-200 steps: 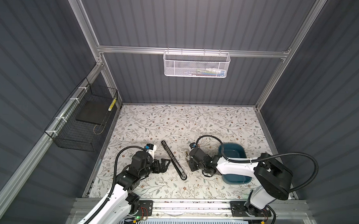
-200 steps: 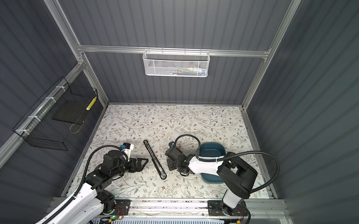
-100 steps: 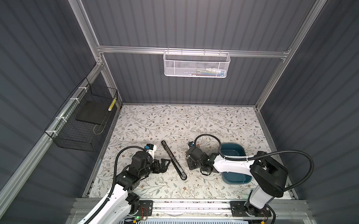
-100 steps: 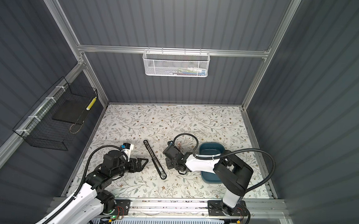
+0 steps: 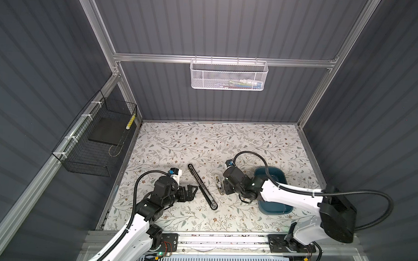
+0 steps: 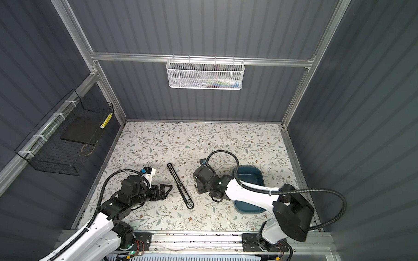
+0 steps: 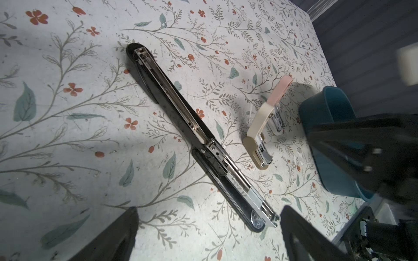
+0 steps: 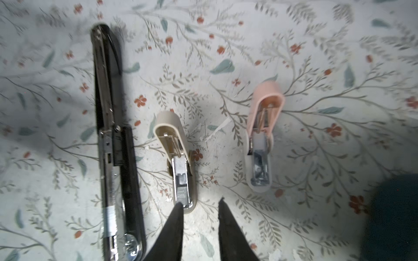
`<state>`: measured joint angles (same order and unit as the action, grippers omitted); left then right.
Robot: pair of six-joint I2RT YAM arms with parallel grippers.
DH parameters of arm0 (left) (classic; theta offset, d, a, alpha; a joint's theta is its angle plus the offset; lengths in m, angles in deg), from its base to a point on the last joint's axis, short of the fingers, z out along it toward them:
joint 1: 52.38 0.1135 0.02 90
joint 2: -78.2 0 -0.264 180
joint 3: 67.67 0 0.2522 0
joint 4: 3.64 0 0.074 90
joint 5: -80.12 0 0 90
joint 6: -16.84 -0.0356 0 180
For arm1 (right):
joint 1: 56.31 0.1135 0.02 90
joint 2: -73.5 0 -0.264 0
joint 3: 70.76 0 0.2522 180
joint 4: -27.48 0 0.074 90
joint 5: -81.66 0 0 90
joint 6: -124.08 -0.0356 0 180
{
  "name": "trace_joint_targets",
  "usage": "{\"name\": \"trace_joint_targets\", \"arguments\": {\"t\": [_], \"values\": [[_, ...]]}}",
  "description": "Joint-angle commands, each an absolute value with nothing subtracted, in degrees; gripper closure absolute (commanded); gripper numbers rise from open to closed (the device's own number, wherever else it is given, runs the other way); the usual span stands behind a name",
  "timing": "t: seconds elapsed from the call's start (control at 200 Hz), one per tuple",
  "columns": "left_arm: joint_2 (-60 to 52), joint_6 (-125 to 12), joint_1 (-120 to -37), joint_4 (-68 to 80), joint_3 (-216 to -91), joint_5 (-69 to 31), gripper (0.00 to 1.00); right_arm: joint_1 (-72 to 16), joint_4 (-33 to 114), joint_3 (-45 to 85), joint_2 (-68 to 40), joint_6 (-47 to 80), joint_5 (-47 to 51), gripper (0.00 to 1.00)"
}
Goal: Load the staples into the stapler
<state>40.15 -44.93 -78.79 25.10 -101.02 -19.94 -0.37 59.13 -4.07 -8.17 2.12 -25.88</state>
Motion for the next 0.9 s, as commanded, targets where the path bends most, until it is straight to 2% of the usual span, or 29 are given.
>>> {"name": "trace_joint_targets", "arguments": {"t": [0.0,0.155,0.28,0.335,0.45,0.55,0.745,0.895], "values": [[39.75,-44.47,-78.57,25.89,-101.16,-18.41,0.02,-2.76,70.19,-3.04,-0.85,-2.05,-32.68,0.7],[39.44,-43.92,-78.57,26.27,-101.2,-17.02,0.02,-10.66,82.38,-7.74,10.92,-12.22,-38.02,0.68],[39.78,-43.6,-78.65,26.53,-101.2,-15.69,0.03,-18.94,87.46,-12.85,16.43,-14.55,-33.89,0.7],[39.96,-43.37,-78.66,26.76,-101.2,-14.89,0.02,-21.74,90.14,-13.93,16.8,-15.71,-32.69,0.72],[39.71,-43.1,-78.66,27.06,-101.46,-13.57,0.02,-24.17,91.27,-15.79,15.92,-15.19,-30.57,0.7],[38.95,-43.17,-78.65,26.99,-101.59,-13.7,0.03,-26.04,89.08,-17.25,14.01,-14.24,-28.36,0.67],[39.23,-43.54,-78.66,26.98,-101.55,-13.94,0.03,-30.75,82.55,-19.73,12.11,-9.29,-22.5,0.68],[40.56,-43.21,-78.66,27.04,-101.2,-13.42,0.04,-30.9,85.86,-17.78,12.65,-8.02,-26.01,0.66]]}}
